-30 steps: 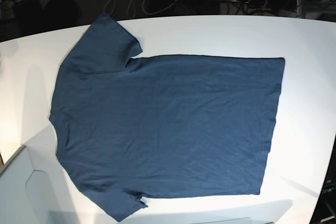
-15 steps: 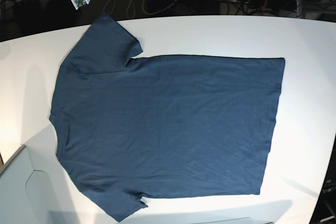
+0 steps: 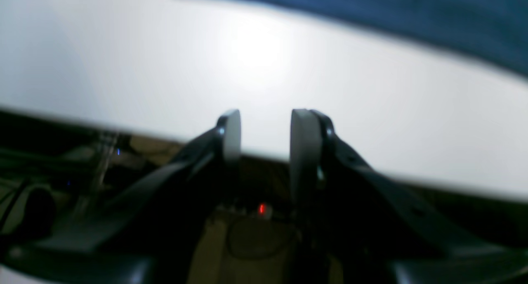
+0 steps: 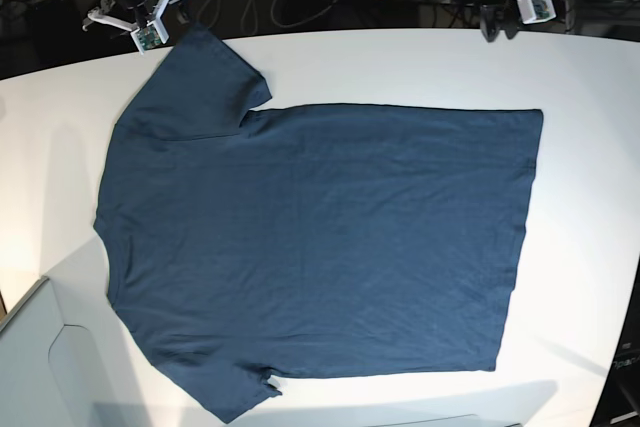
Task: Fold the T-shirt properly
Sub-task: 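Grasp the sleeve corner with right gripper, hem corner with left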
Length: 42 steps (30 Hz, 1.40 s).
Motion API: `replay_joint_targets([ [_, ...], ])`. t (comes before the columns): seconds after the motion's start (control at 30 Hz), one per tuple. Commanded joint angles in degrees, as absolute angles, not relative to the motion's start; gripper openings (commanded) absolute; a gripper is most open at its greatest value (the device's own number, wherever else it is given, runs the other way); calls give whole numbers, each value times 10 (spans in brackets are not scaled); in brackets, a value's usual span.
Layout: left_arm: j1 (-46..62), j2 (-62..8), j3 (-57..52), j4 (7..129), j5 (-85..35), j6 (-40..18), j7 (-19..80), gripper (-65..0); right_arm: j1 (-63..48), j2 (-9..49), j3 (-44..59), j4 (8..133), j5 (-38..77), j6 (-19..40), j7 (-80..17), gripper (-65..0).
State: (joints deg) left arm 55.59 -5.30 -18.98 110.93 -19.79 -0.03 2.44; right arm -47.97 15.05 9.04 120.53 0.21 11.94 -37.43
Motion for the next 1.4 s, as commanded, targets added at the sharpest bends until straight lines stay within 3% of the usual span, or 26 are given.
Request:
replay_joint_targets([
  [0.0,562,-55,-201,1119,-211,0,36,-452,-480,153,93,1215,5,130,-364,-296],
  [0.4,400,-46,-384,1103,-353,-11,255,-443,-416,141,93,1214,5,130,-367,-290],
  [0.53,353,-46,-407,1081,-317,-56,262,-401,-406,141,93,1213,5,130,-367,-290],
  [0.83,262,-47,-422,975,-279,-102,255,-394,-396,143,93,1207,4,131,-367,-290],
  [1.37,170,-88,-407,872,-278,-102,255,-396,-398,142,93,1204,3,131,-367,-290],
])
